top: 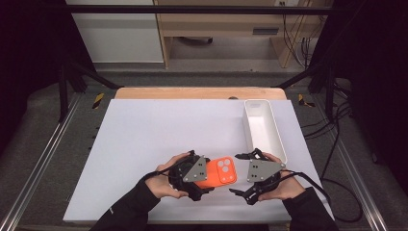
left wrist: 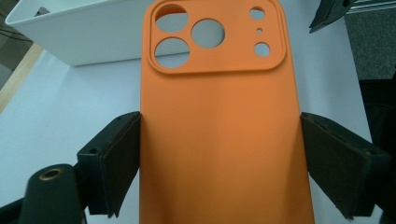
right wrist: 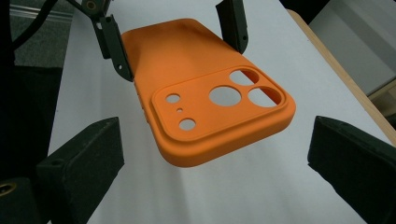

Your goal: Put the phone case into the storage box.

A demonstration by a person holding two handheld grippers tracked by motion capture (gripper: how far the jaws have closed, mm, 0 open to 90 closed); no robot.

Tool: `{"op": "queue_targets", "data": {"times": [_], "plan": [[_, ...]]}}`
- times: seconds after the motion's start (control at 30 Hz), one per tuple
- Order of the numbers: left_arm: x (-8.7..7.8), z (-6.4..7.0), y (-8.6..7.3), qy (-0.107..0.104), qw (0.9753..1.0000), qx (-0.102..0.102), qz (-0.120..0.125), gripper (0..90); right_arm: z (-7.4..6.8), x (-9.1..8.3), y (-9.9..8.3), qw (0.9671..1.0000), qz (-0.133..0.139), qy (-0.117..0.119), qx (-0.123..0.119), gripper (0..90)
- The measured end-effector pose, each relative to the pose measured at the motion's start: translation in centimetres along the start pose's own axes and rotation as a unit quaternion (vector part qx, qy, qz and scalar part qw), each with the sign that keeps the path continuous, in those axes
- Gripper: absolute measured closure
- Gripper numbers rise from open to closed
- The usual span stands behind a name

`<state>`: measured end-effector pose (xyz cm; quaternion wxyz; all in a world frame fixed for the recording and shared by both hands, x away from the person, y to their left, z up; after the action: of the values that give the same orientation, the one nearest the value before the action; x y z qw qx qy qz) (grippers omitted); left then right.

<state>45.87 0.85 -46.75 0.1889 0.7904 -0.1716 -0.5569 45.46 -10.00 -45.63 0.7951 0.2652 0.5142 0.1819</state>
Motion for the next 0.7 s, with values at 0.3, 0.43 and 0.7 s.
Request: {"op": "queue_targets", "data": {"times": [0.3,0.43,0.7], "plan": [[-0.03,0.34,0.08,0.003,0.9999,0.017,0.003,15.1,-0.21,0.03,-0.21,0.9998,-0.007,0.004,-0.018,3.7],[-0.03,0.46,0.11,0.004,0.9997,0.024,0.004,15.1,-0.34,0.08,-0.21,0.9996,-0.007,0.005,-0.028,3.7],[0.04,0.71,0.26,0.005,0.9994,0.033,0.006,15.1,-0.54,0.15,0.02,0.999,-0.001,0.007,-0.043,3.7]]}}
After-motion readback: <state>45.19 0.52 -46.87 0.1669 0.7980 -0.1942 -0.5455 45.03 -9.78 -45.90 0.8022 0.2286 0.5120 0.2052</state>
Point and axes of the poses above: each handheld gripper's, and its own axes: x roughly forward along the jaws, y roughly out of its top, z roughly to its right, the point moved 10 cm from there along x, roughly forward along the jaws, and after that the axes turned 15 degrees about -z, right-handed, at the moved point
